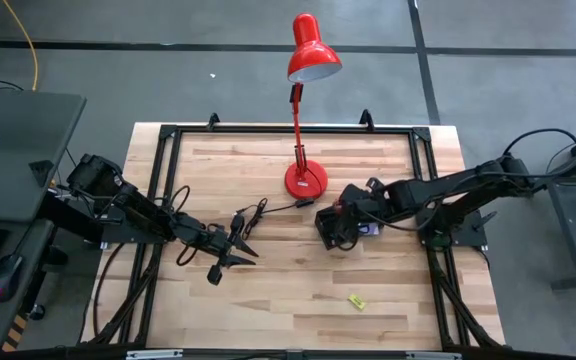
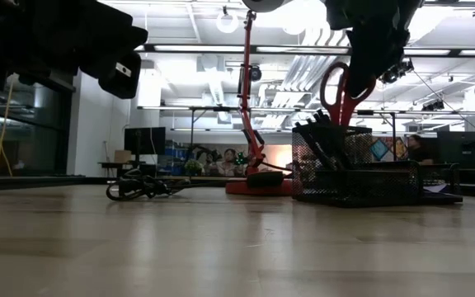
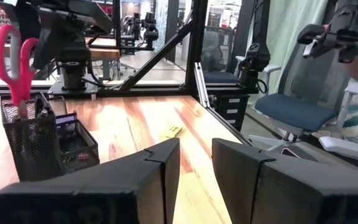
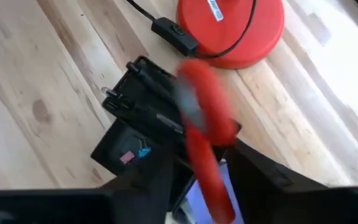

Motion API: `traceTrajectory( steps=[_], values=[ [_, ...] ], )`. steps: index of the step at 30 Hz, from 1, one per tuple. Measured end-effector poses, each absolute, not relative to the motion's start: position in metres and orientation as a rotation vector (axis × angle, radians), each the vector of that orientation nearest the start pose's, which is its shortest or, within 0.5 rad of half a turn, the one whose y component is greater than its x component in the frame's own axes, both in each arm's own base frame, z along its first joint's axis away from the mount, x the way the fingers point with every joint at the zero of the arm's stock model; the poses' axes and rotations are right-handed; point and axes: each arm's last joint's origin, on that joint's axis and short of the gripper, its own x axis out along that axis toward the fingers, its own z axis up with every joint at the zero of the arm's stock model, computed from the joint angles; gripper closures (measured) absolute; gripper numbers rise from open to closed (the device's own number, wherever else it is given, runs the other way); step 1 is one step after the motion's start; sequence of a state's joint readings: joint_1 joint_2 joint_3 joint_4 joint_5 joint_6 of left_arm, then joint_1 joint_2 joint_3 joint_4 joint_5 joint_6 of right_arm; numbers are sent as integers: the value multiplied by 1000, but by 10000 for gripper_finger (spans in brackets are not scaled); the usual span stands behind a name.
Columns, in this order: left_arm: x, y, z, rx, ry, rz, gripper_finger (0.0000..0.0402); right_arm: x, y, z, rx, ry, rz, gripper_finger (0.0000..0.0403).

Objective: Pick and place office supplies into organizer
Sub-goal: Put the scissors into the desk organizer, then put the green eraser into the desk organizer

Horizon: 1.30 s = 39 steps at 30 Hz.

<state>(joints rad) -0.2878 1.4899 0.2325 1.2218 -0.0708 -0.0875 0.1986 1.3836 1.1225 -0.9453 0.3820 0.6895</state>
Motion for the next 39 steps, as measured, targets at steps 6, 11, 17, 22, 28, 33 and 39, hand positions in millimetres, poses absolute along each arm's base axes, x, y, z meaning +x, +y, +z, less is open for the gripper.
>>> traceTrajectory(
  steps=[6, 11, 17, 22, 28, 33, 39],
  values=[
    [219, -63, 148, -79, 51, -215, 318, 254, 44, 280, 213, 1004, -525, 228],
    [219, -63, 148, -77, 55, -215, 318, 253, 50, 302, 163, 956, -546, 228],
    [219, -63, 147, -76, 59, -215, 318, 249, 66, 333, 112, 856, -543, 241],
    [219, -63, 147, -76, 65, -215, 318, 241, 90, 341, 160, 805, -507, 240],
    [219, -63, 147, -77, 65, -215, 318, 224, 123, 322, 173, 750, -513, 245],
    [219, -63, 147, -84, 64, -215, 318, 210, 151, 292, 194, 700, -522, 247],
    [219, -63, 147, -84, 63, -214, 318, 196, 184, 242, 401, 688, -509, 245]
  ],
)
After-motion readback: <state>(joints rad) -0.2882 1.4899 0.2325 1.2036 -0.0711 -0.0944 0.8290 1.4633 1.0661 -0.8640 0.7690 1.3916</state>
